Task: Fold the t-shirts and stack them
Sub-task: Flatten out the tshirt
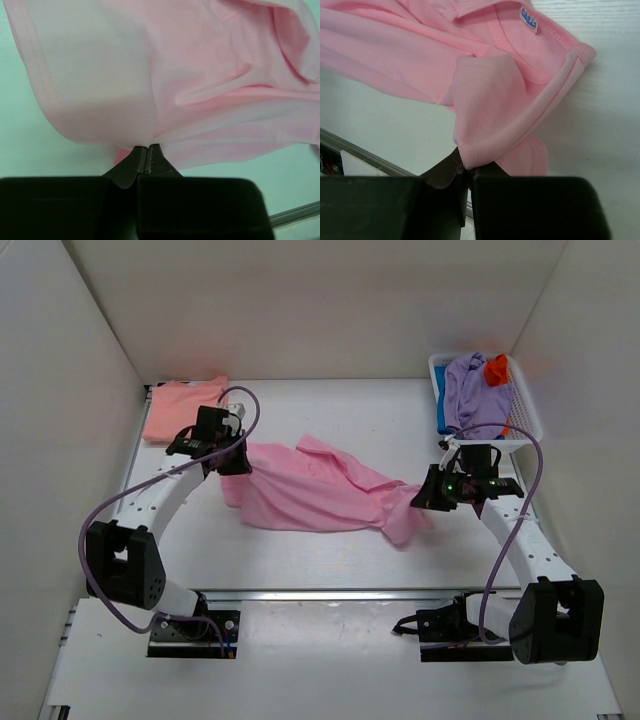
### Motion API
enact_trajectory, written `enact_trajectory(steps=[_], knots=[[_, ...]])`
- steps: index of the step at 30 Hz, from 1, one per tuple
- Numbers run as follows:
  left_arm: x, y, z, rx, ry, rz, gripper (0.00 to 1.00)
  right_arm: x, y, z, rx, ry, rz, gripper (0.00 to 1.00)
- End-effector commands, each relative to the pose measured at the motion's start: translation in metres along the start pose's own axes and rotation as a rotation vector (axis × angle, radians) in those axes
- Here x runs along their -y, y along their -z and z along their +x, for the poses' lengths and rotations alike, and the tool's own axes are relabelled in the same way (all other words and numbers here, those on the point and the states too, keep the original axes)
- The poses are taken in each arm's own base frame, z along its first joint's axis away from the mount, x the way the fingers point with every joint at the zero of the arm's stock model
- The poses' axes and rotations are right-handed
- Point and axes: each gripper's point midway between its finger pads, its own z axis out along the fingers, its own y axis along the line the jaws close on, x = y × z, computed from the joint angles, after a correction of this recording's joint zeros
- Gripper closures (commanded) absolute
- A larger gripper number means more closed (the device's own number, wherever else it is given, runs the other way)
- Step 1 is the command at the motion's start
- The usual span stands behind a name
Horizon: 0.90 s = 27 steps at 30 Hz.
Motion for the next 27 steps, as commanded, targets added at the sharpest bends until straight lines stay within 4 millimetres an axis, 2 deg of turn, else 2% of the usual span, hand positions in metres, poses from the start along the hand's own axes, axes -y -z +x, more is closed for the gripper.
enact_trajectory(steps=[1,5,10,15,17,19,24,25,27], knots=[[0.002,0.008,-0.005,-0.010,-0.017,0.008,1.00,-0.001,0.000,-0.010,0.037,0.026,-0.012,1.00],[0.001,0.014,-0.025,0.042,-0.004,0.017,1.00,-0.001,0.001,-0.007,0.028,0.029,-0.011,1.00],[0.007,0.031,-0.067,0.113,-0.016,0.021,1.00,0.001,0.003,-0.007,0.030,0.028,-0.002,1.00],[0.015,0.059,-0.099,0.212,-0.017,0.049,1.00,-0.003,0.006,-0.012,0.055,0.034,-0.002,1.00],[0.017,0.076,-0.111,0.273,-0.008,0.063,1.00,-0.008,0.009,-0.017,0.086,0.051,-0.017,1.00],[0.025,0.091,-0.115,0.305,-0.011,0.084,1.00,-0.013,0.018,-0.026,0.131,0.058,-0.031,1.00],[0.030,0.111,-0.124,0.330,-0.019,0.100,1.00,-0.026,0.046,-0.047,0.253,0.092,-0.068,1.00],[0.031,0.115,-0.124,0.329,-0.026,0.103,1.00,-0.023,0.058,-0.057,0.295,0.089,-0.055,1.00],[0.029,0.119,-0.126,0.338,-0.023,0.096,1.00,-0.020,0.066,-0.061,0.301,0.085,-0.044,1.00]])
